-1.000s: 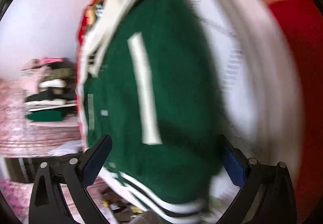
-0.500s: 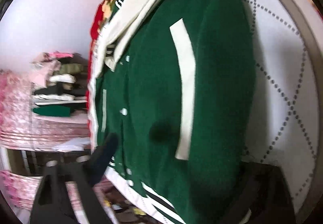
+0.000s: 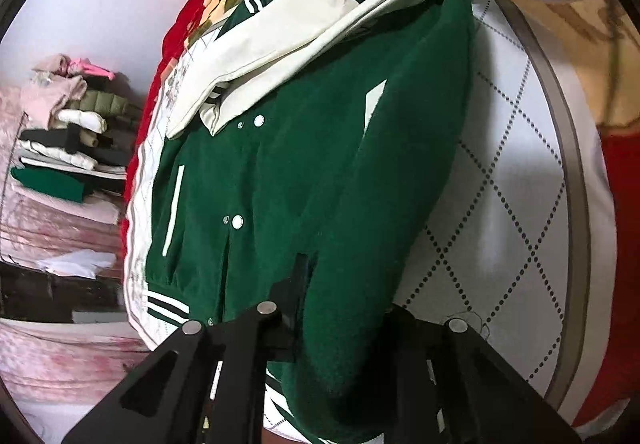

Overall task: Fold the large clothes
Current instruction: 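Grasp the green jacket hem with both tools and lift it up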

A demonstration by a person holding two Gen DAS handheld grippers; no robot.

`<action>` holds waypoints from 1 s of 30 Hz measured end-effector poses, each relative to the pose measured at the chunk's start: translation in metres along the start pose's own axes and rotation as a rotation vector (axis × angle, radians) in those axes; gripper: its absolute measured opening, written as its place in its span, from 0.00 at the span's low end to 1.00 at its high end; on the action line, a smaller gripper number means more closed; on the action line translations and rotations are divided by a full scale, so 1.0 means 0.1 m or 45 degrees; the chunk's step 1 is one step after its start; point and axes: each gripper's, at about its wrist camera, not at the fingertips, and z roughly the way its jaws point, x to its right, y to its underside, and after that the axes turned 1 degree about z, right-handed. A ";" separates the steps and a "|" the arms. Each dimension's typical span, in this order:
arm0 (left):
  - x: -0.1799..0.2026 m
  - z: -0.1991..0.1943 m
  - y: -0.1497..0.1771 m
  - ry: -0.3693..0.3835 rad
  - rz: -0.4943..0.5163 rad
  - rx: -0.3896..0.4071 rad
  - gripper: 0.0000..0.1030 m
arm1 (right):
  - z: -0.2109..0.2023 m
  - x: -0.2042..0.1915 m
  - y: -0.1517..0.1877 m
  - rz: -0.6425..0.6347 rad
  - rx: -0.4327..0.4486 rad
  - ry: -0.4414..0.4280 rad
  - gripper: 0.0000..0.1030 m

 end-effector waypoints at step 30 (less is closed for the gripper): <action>-2.99 0.66 0.27 0.524 -0.590 -0.004 0.11 | 1.59 -3.58 0.69 -0.333 0.141 0.614 0.15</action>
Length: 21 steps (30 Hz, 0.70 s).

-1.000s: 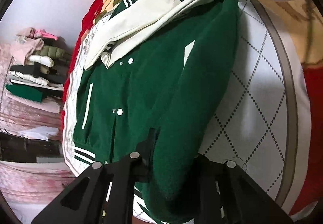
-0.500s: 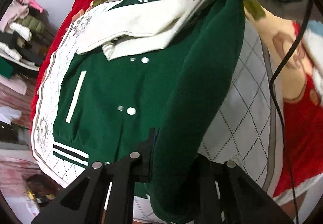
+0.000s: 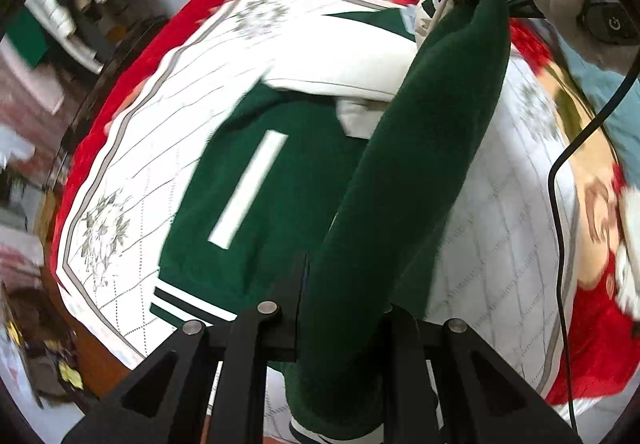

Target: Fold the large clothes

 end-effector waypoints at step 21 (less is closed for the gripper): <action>-2.16 0.99 0.16 0.070 -0.617 -0.238 0.87 | 1.91 -1.08 0.09 -0.055 -0.390 -0.373 0.51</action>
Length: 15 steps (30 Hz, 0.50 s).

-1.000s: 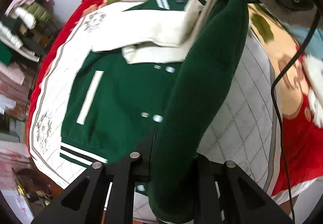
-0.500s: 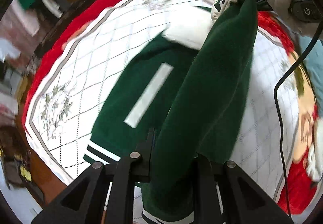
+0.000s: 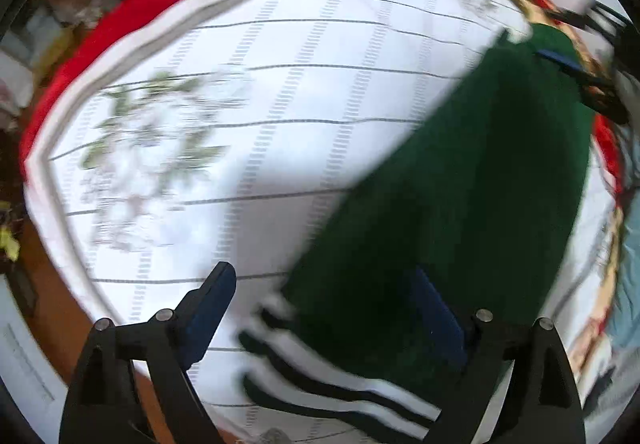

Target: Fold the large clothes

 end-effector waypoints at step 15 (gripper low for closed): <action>-0.01 0.57 -0.16 -0.238 0.114 -0.043 0.97 | -1.18 2.00 -0.17 0.189 0.323 0.147 0.83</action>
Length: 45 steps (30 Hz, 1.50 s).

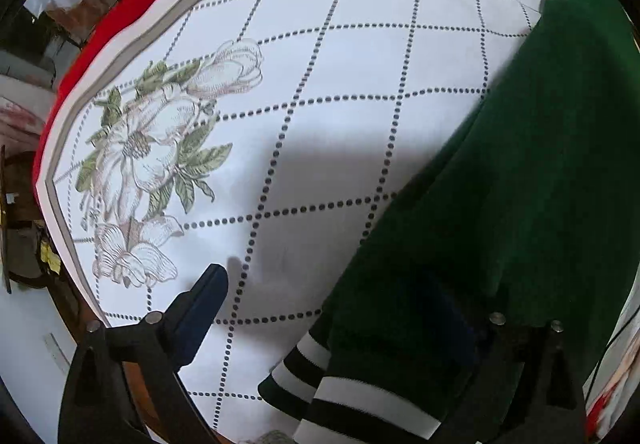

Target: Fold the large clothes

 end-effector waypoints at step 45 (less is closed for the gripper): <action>1.27 -0.31 -0.38 -0.284 0.340 0.266 1.00 | -2.22 1.22 2.67 -0.037 0.197 0.504 0.59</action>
